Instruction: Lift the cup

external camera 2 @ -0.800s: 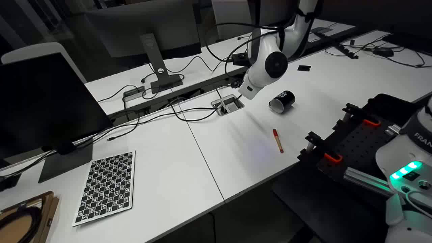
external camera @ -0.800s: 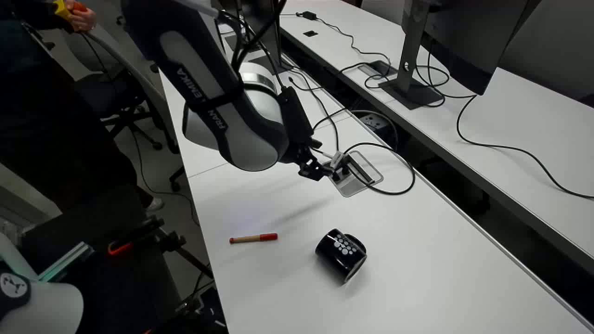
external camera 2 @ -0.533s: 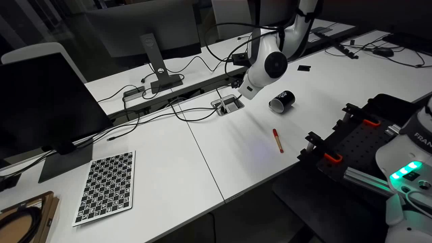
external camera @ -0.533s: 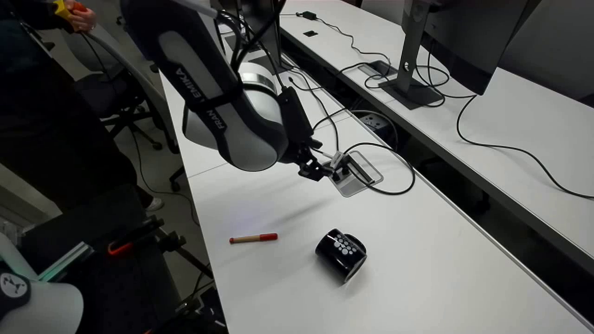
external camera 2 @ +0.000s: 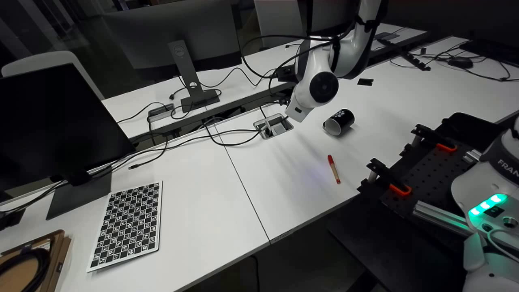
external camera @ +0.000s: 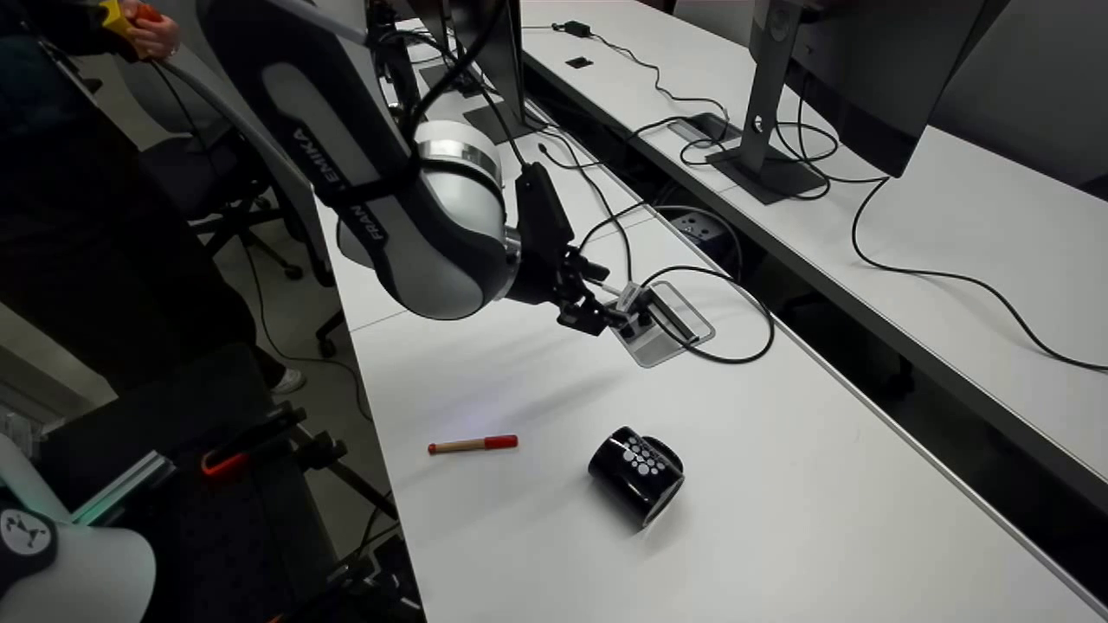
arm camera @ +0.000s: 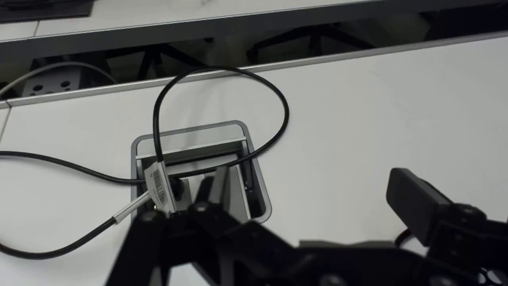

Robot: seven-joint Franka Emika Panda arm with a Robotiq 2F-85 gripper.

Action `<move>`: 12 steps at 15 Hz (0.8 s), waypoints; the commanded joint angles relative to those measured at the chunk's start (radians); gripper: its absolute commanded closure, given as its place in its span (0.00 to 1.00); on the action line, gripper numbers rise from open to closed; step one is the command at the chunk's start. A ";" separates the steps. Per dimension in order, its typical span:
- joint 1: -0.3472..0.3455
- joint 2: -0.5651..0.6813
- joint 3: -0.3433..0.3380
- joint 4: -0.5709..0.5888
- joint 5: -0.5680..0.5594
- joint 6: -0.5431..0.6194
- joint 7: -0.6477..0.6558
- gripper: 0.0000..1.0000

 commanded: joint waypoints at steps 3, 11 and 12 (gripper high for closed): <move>0.084 0.002 -0.026 -0.030 0.161 -0.152 -0.182 0.00; 0.159 0.090 -0.002 0.004 0.394 -0.370 -0.531 0.00; 0.163 0.102 0.002 0.010 0.411 -0.391 -0.572 0.00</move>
